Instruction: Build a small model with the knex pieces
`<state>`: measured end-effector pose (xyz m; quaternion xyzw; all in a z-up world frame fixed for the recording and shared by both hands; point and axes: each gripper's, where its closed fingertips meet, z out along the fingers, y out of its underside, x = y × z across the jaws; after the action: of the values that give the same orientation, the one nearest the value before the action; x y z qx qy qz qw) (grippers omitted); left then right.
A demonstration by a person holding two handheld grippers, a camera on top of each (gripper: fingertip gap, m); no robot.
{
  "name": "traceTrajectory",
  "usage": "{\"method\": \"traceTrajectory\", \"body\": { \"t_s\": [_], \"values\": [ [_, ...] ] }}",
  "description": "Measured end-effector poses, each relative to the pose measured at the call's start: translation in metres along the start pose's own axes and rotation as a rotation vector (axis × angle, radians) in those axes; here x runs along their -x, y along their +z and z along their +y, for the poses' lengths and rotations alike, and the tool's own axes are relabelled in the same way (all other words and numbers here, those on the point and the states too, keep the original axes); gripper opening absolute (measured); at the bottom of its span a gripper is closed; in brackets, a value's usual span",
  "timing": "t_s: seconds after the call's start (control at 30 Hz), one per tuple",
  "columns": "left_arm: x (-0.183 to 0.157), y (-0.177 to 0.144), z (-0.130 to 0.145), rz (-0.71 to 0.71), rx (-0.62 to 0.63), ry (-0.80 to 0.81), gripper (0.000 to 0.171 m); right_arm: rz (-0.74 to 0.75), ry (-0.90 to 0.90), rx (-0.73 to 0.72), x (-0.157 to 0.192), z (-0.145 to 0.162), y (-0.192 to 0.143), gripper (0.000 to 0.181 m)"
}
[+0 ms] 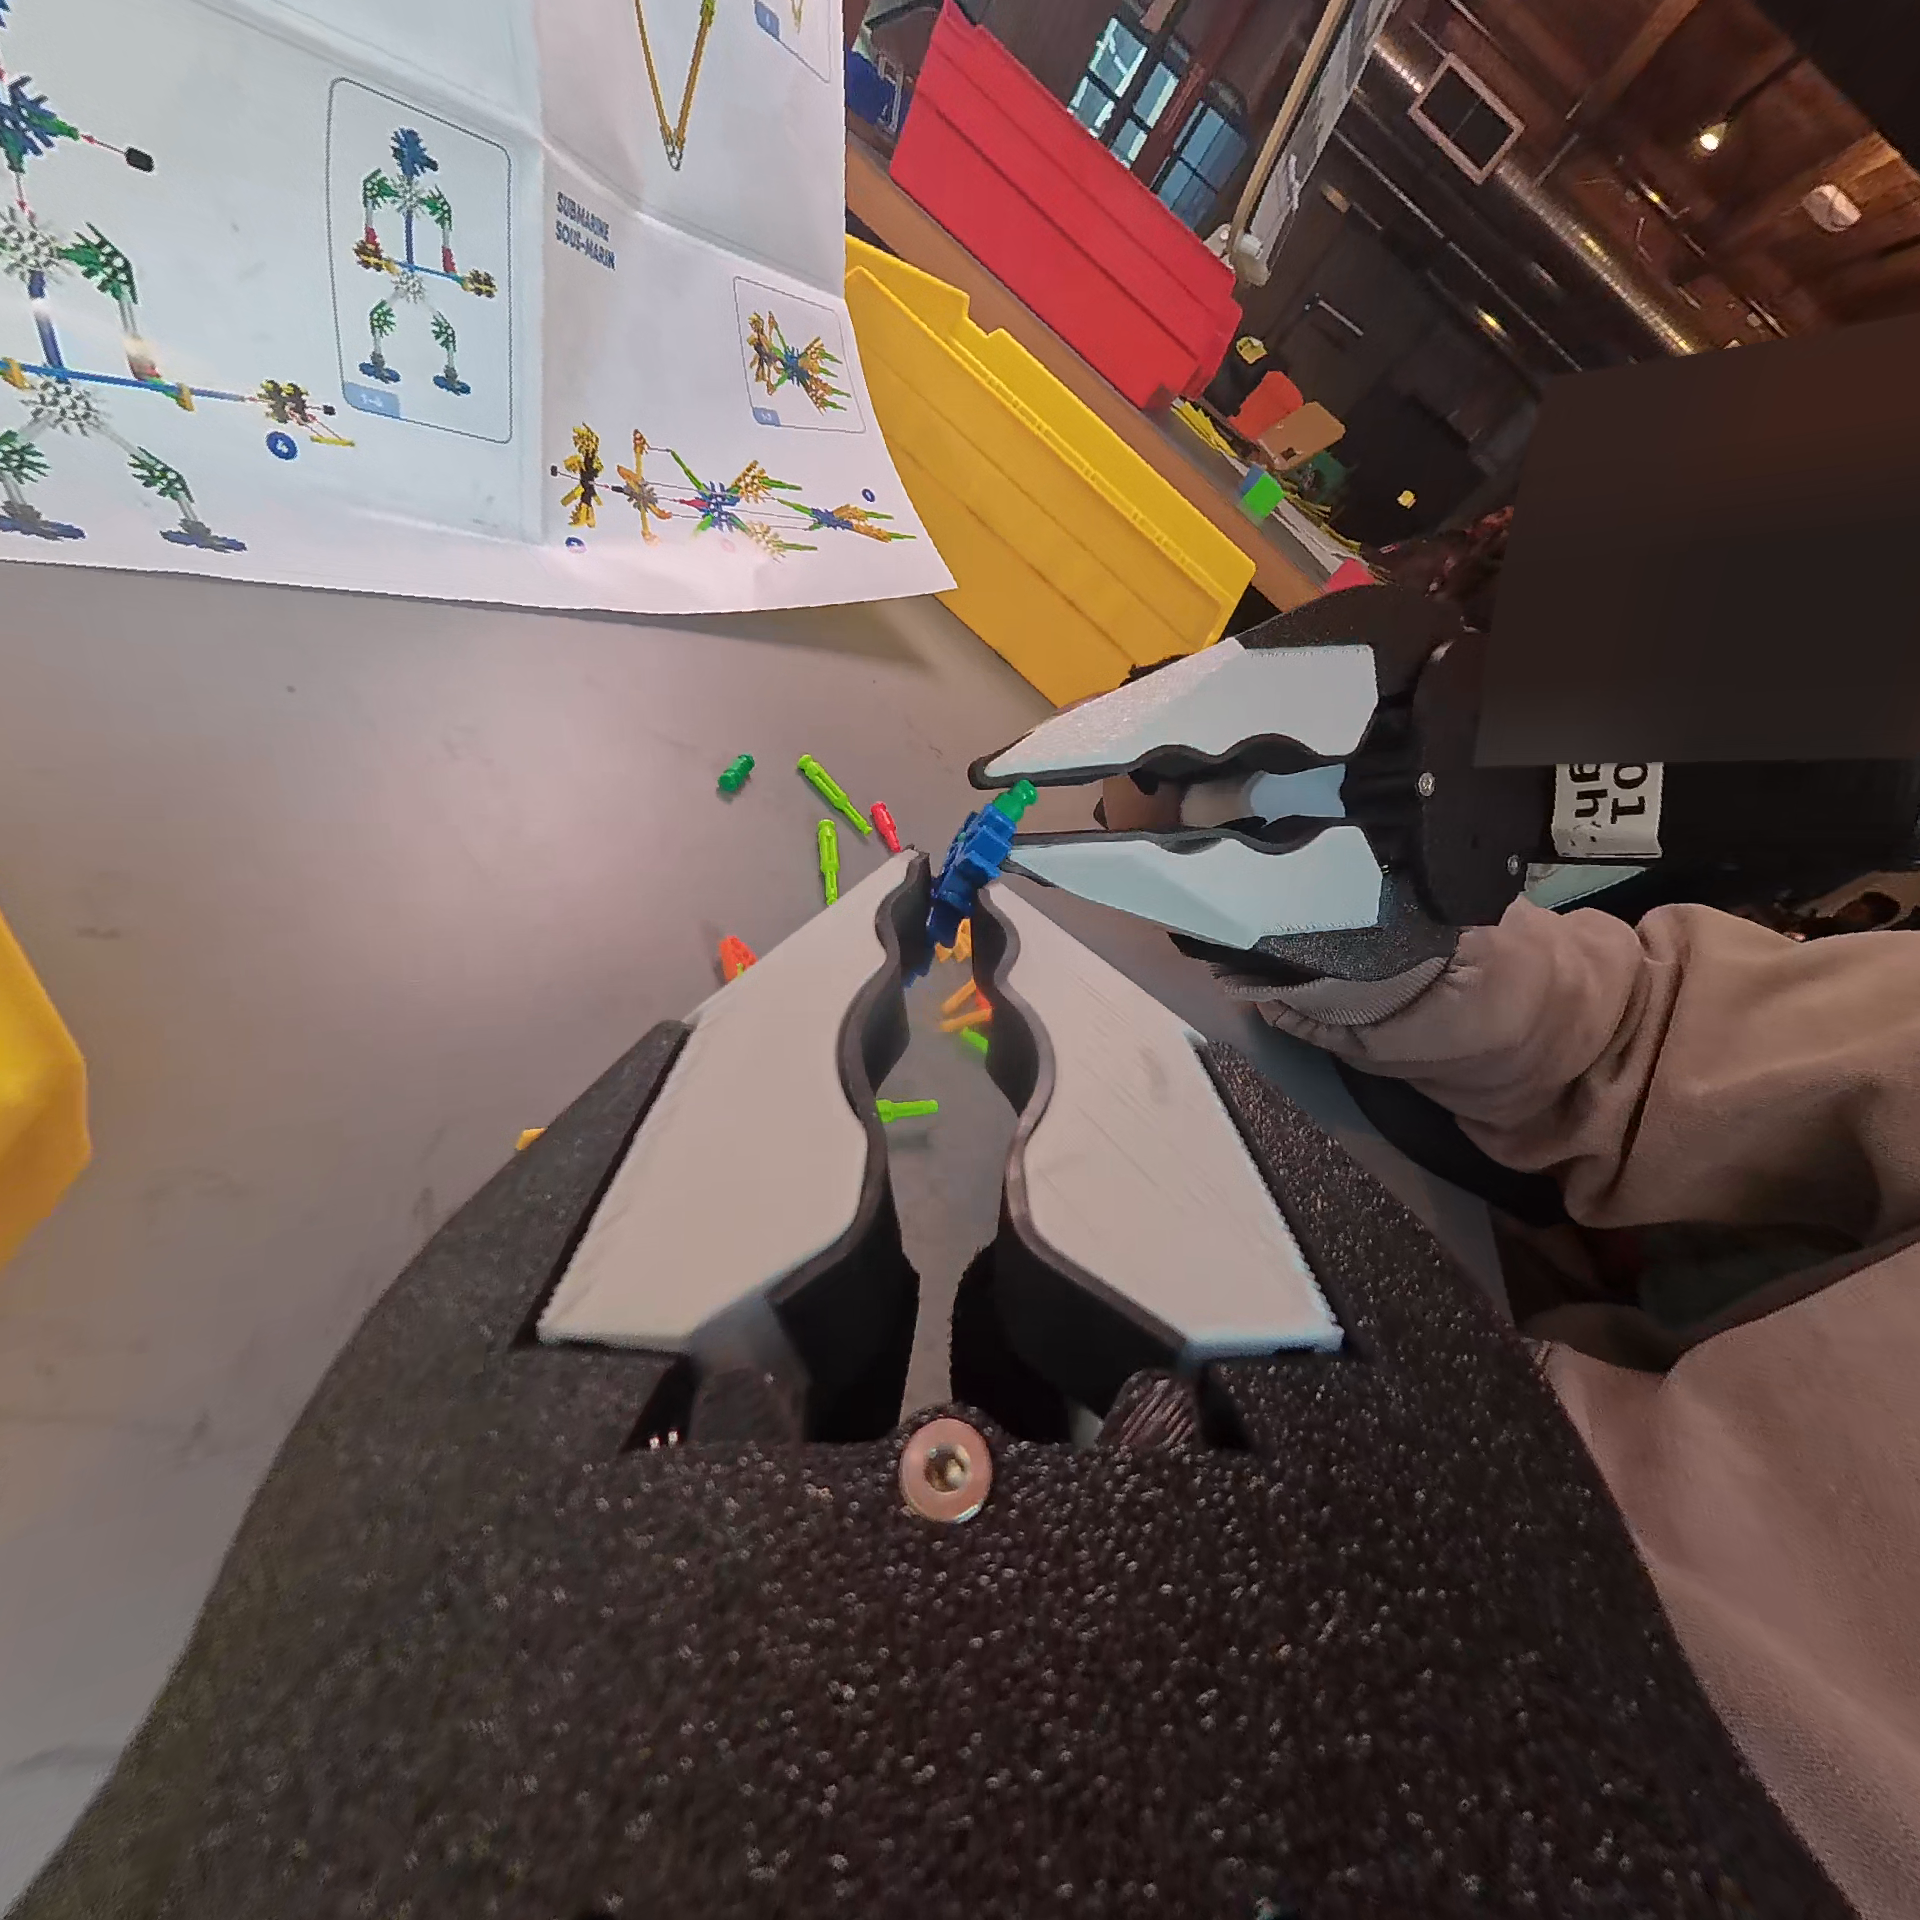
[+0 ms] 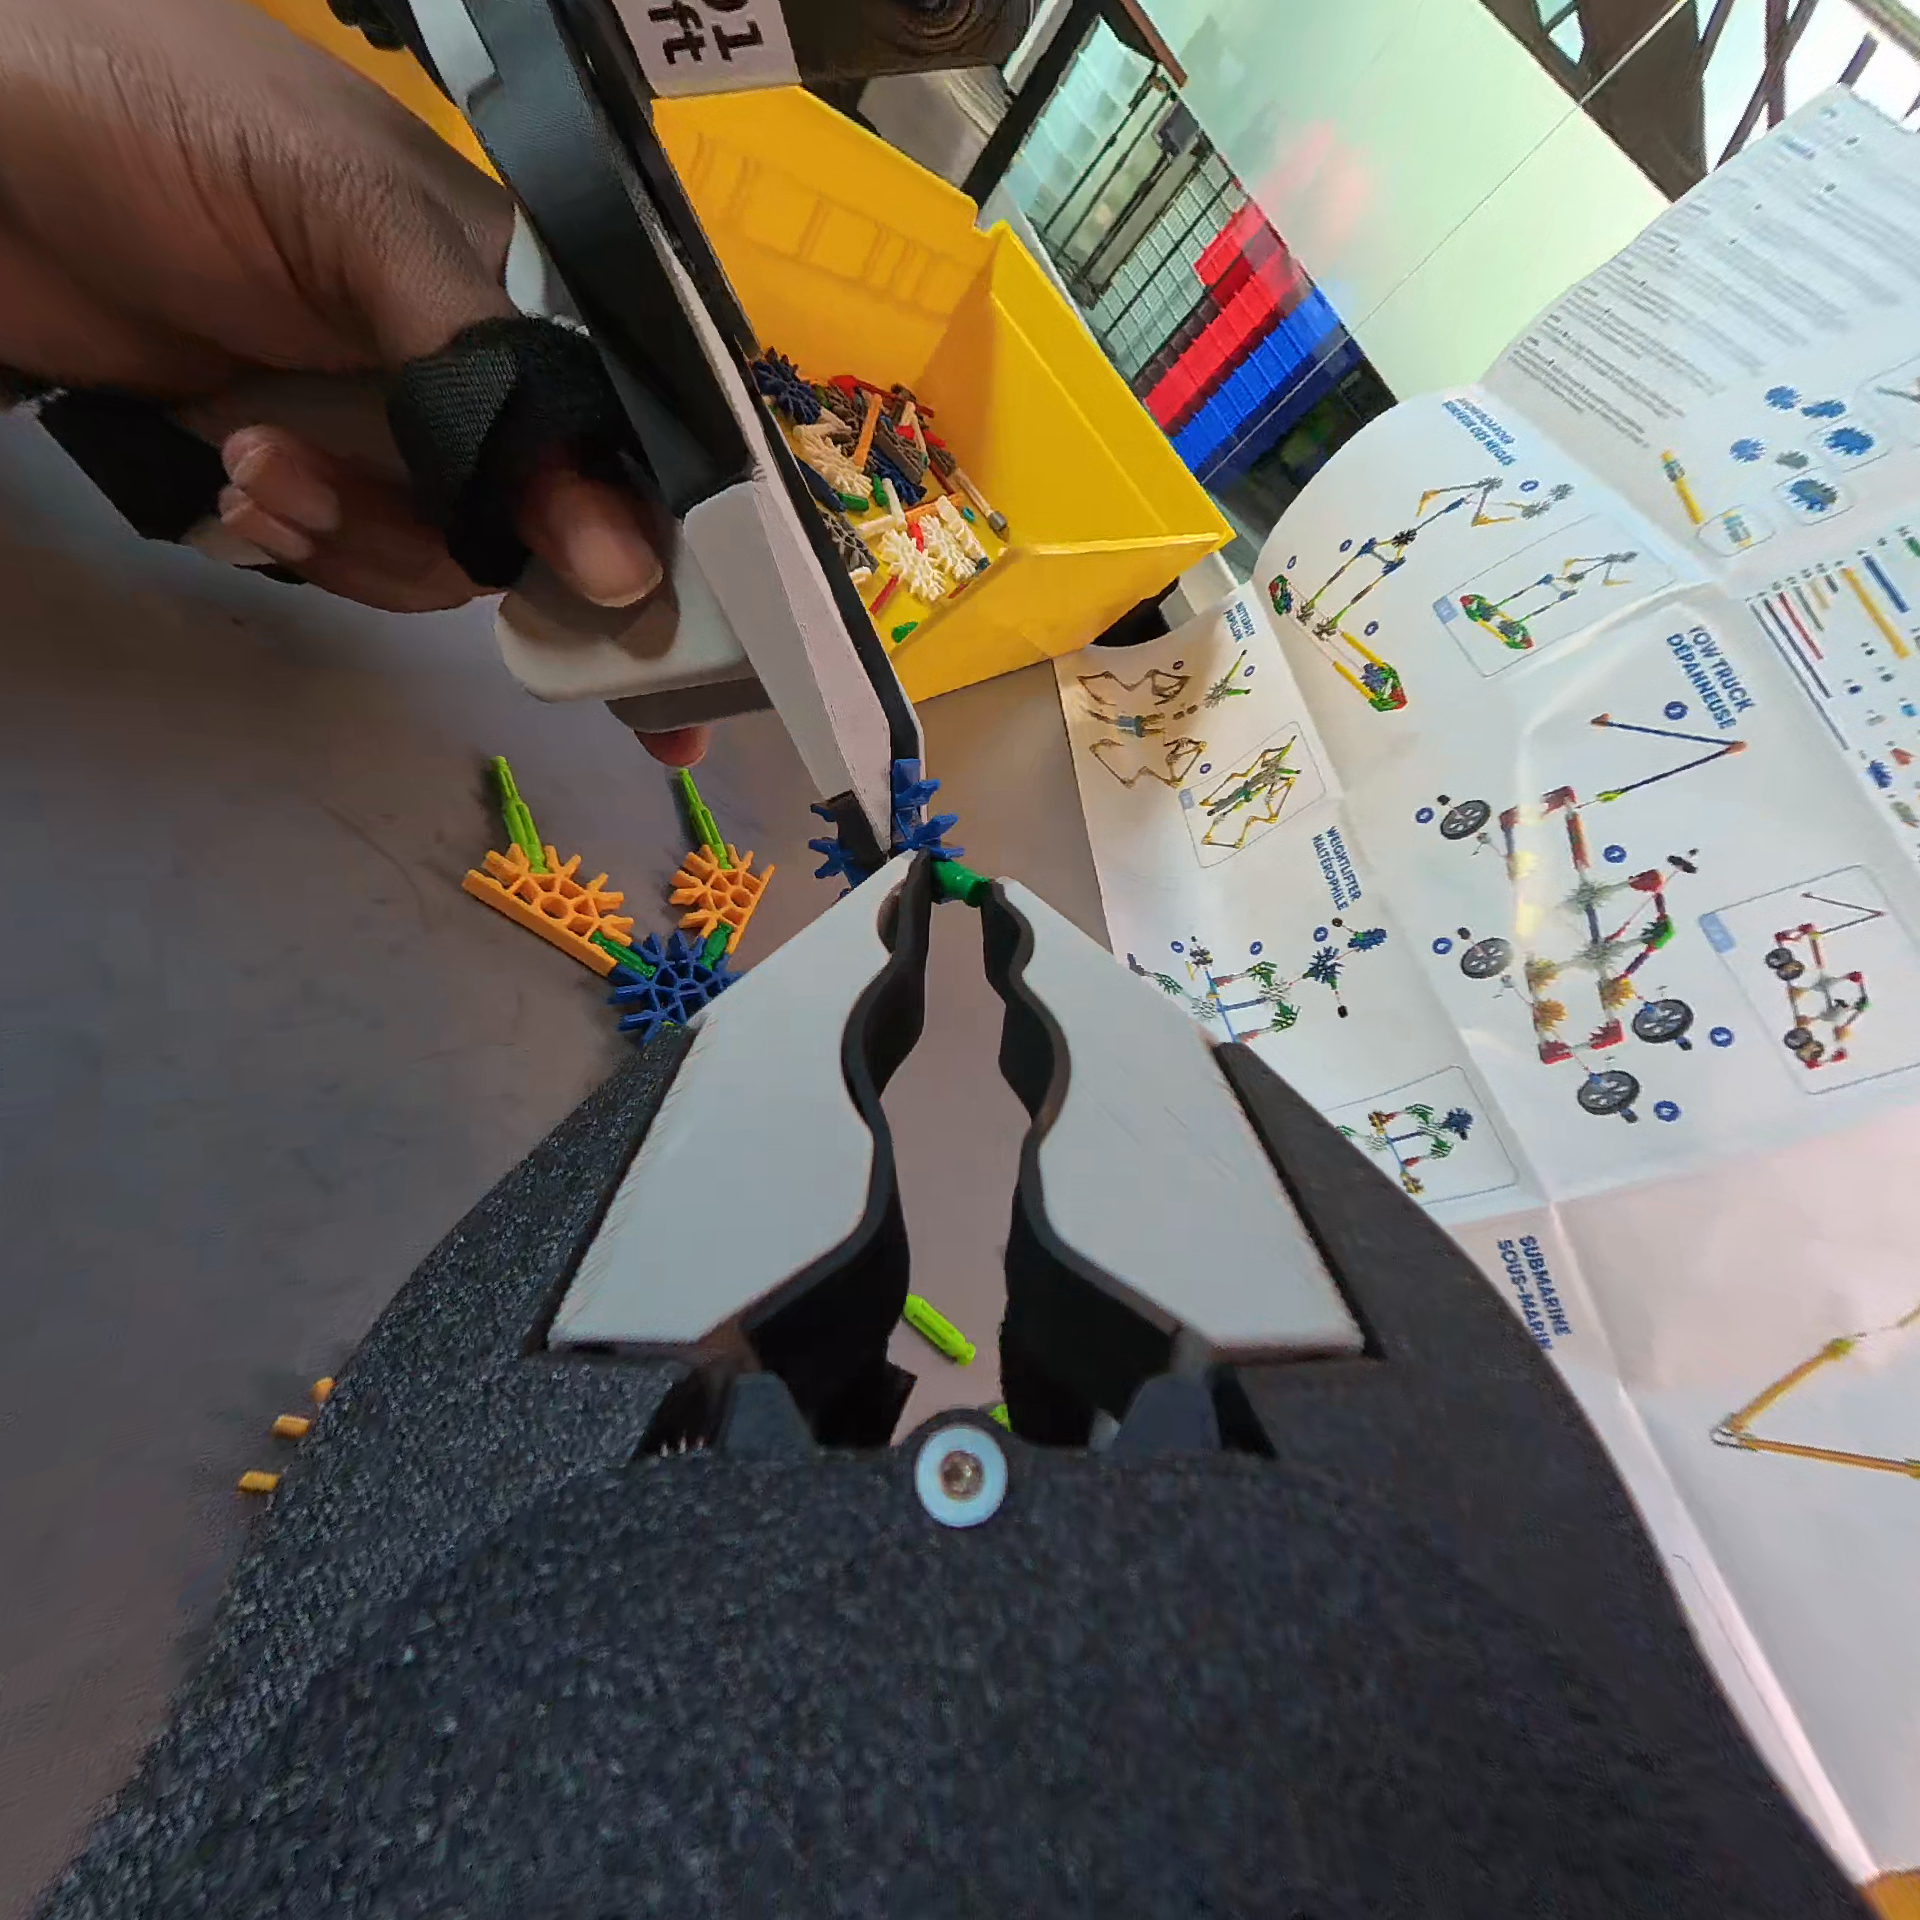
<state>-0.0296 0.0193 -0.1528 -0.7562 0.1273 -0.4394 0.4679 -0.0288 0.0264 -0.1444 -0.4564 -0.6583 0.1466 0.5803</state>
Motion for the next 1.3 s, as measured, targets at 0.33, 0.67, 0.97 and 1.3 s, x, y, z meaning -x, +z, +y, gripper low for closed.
{"method": "traceTrajectory", "body": {
  "t_s": [0.33,0.67,0.97,1.3],
  "values": [
    [-0.013,-0.001,0.018,0.105,0.158,0.182,0.006,-0.303,0.157,-0.096,0.016,-0.001,-0.012,0.005],
    [-0.047,-0.005,0.016,0.264,0.116,0.310,0.008,-0.599,0.476,-0.255,0.022,-0.021,-0.040,0.003],
    [-0.067,-0.009,-0.001,0.318,-0.011,0.333,0.006,-0.660,0.775,-0.468,0.005,-0.051,-0.046,0.002],
    [-0.066,-0.014,-0.010,0.337,-0.040,0.265,0.006,-0.687,0.777,-0.462,0.007,-0.045,-0.047,0.002]
  ]
}}
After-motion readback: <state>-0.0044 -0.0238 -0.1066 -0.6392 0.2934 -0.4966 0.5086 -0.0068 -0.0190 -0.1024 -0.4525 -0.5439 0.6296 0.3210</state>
